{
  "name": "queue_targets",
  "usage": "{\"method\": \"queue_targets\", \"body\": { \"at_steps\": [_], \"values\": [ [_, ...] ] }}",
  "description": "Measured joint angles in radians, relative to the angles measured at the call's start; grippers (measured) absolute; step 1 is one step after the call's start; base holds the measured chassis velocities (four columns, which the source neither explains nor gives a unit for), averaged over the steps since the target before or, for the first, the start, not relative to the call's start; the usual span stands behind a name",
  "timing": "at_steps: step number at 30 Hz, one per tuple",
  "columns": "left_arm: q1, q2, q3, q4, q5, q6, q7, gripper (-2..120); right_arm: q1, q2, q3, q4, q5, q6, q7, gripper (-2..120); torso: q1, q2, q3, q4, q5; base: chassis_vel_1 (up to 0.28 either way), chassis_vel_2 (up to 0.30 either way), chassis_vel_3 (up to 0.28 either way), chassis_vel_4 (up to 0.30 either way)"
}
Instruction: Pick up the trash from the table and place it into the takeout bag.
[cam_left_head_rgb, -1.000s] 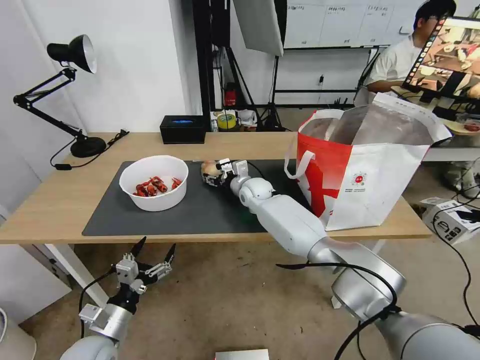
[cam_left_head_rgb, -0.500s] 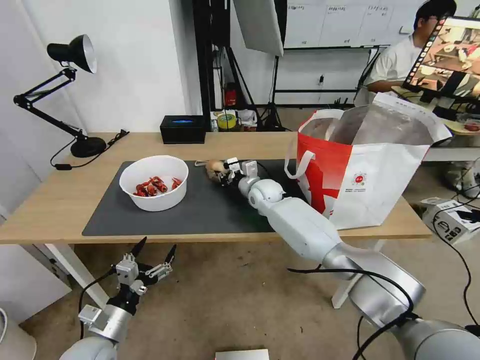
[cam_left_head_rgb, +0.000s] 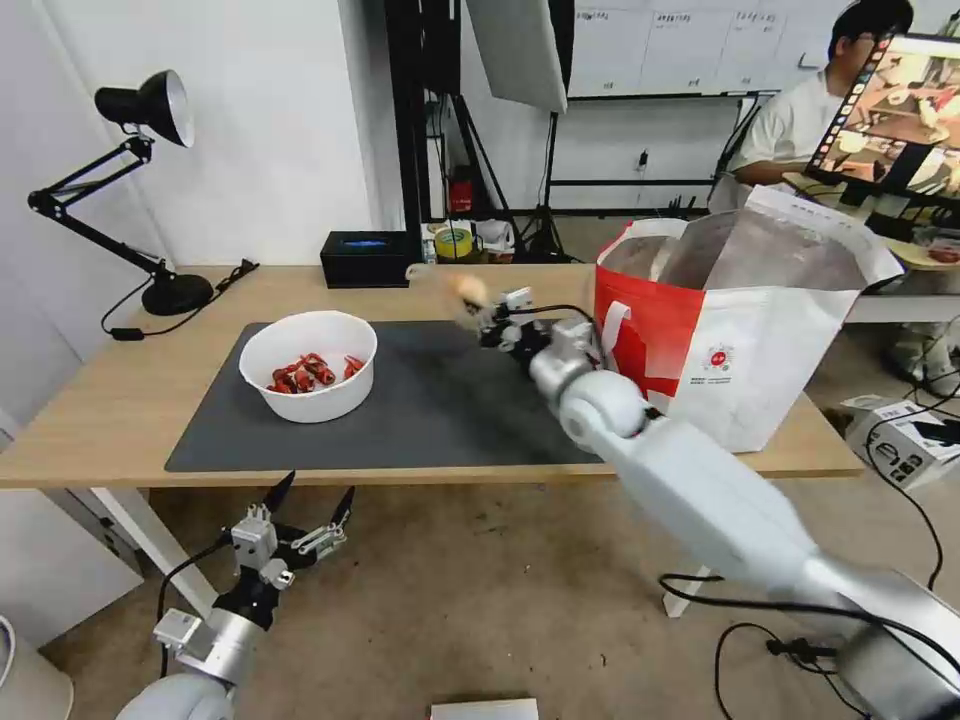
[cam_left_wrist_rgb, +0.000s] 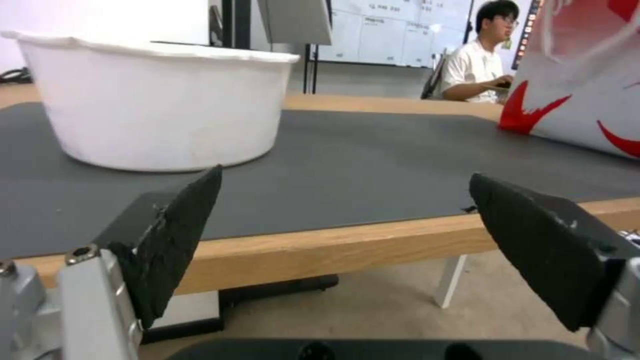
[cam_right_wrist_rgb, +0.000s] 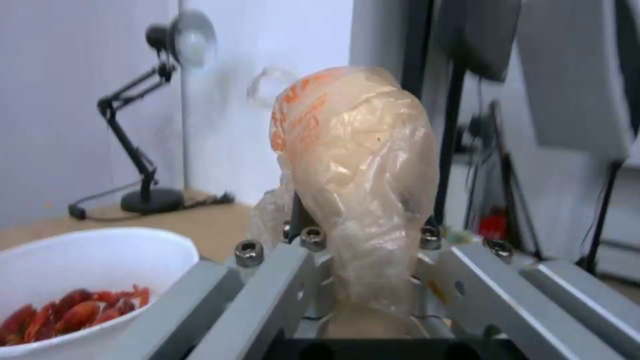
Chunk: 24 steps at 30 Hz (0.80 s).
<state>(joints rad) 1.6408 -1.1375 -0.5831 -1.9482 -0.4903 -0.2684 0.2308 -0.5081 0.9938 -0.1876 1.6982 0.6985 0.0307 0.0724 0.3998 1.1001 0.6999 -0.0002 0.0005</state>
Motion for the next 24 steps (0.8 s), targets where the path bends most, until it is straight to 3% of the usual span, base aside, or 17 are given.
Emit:
{"method": "queue_targets", "body": {
  "at_steps": [4,11,20,24],
  "values": [
    [0.0,-0.009,0.016,-0.004,0.017,0.0,-0.001,100,-0.086,-0.094,0.081,0.154,-0.012,0.023,0.037,6,0.0,0.0,0.0,0.0001,-0.0002,0.0,0.0,0.0,0.0],
    [-0.012,-0.018,0.04,-0.016,0.028,0.014,-0.003,100,-0.178,-0.206,0.227,0.277,0.06,0.016,0.09,6,0.0,0.0,0.0,0.0002,-0.0003,0.0,0.0,0.0,0.0],
    [-0.016,-0.011,0.05,-0.027,0.027,0.021,-0.004,100,-0.305,-0.324,0.426,0.302,0.182,0.005,0.093,6,0.0,0.0,0.0,0.0001,-0.0004,0.0,0.0,0.0,0.0],
    [-0.019,-0.01,0.057,-0.031,0.026,0.021,-0.005,100,-0.318,-0.354,0.458,0.281,0.196,0.005,0.093,6,0.0,0.0,0.0,0.0001,-0.0002,0.0,0.0,0.0,0.0]
  ]
}}
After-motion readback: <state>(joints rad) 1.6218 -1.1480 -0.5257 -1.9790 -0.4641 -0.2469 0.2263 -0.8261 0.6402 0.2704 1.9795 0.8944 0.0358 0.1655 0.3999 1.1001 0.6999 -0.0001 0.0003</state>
